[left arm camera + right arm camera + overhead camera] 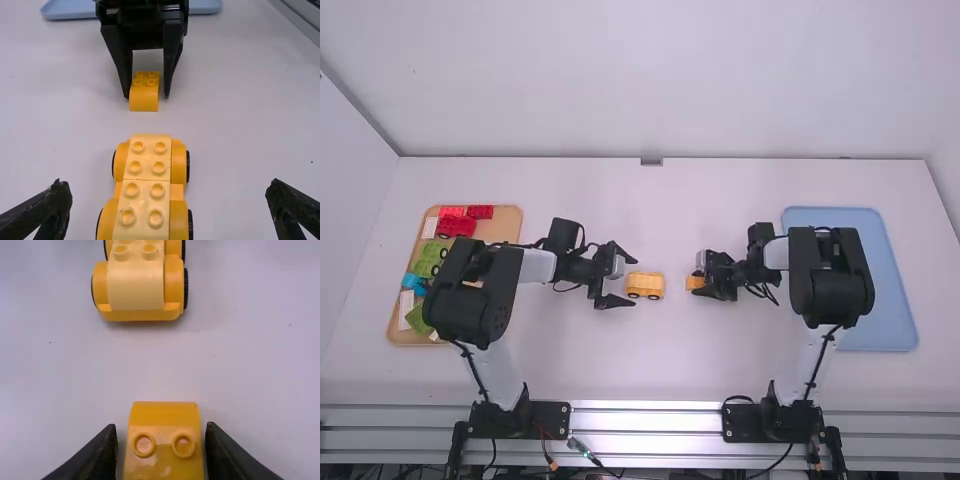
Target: Assemble lego blocks to make yellow taxi
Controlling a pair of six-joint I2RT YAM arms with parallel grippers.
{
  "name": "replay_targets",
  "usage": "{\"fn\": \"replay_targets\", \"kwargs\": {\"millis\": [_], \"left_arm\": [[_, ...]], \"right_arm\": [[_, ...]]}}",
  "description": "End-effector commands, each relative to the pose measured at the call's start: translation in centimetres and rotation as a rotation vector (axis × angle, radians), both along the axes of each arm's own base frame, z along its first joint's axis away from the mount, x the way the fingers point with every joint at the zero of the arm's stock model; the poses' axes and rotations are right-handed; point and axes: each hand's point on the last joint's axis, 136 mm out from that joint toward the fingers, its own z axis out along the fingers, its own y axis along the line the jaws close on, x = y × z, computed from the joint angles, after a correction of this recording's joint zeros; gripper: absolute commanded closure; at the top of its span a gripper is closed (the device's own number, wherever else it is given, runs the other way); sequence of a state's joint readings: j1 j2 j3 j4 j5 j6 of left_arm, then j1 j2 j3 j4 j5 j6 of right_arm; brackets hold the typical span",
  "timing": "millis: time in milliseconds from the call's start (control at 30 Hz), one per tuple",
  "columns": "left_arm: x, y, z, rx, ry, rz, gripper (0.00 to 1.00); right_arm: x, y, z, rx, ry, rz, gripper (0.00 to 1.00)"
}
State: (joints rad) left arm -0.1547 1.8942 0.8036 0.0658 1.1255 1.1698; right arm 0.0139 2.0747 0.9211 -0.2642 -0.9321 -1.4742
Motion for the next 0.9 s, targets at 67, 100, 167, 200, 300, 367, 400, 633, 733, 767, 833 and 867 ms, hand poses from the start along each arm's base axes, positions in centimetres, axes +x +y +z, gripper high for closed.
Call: {"fn": "replay_targets", "kwargs": {"millis": [67, 100, 167, 200, 300, 367, 400, 633, 733, 767, 833, 867], "left_arm": [[-0.5, -0.1, -0.2, -0.01, 0.025, -0.008, 0.01], [-0.5, -0.2, -0.2, -0.01, 0.024, -0.009, 0.01], [-0.5, -0.1, -0.2, -0.01, 0.025, -0.006, 0.01], [-0.5, -0.2, -0.2, -0.01, 0.025, -0.009, 0.01], [-0.5, -0.1, -0.2, -0.01, 0.025, -0.006, 0.01], [-0.6, -0.2, -0.2, -0.01, 0.025, -0.01, 0.01], [-0.5, -0.1, -0.2, -0.01, 0.025, -0.006, 0.01], [-0.5, -0.1, -0.5, 0.004, 0.027, -0.003, 0.01], [-0.3, 0.1, -1.4, 0.032, 0.032, 0.009, 0.01], [-0.3, 0.2, -1.6, 0.037, 0.035, 0.011, 0.01], [-0.3, 0.2, -1.9, 0.042, 0.039, 0.014, 0.01], [-0.3, 0.2, -2.3, 0.042, 0.045, 0.013, 0.01]], "right_arm": [[0.3, -0.8, -0.6, -0.016, 0.04, -0.04, 0.46], [0.3, -0.9, -0.6, -0.015, 0.042, -0.043, 0.46], [0.3, -1.0, -0.5, -0.013, 0.043, -0.047, 0.46], [0.3, -0.9, -0.5, -0.012, 0.043, -0.045, 0.46], [0.2, -1.0, -0.6, -0.016, 0.044, -0.045, 0.5], [0.2, -1.0, -0.6, -0.015, 0.044, -0.045, 0.55], [0.2, -1.0, -0.6, -0.015, 0.044, -0.045, 0.57], [0.2, -1.0, -0.6, -0.016, 0.052, -0.049, 0.67], [0.0, -1.0, -0.6, -0.015, 0.06, -0.046, 0.75], [-0.1, -1.0, -0.5, -0.016, 0.063, -0.042, 0.77], [-0.2, -1.0, -0.5, -0.016, 0.07, -0.044, 0.78], [-0.3, -1.0, -0.5, -0.016, 0.082, -0.047, 0.82]]}}
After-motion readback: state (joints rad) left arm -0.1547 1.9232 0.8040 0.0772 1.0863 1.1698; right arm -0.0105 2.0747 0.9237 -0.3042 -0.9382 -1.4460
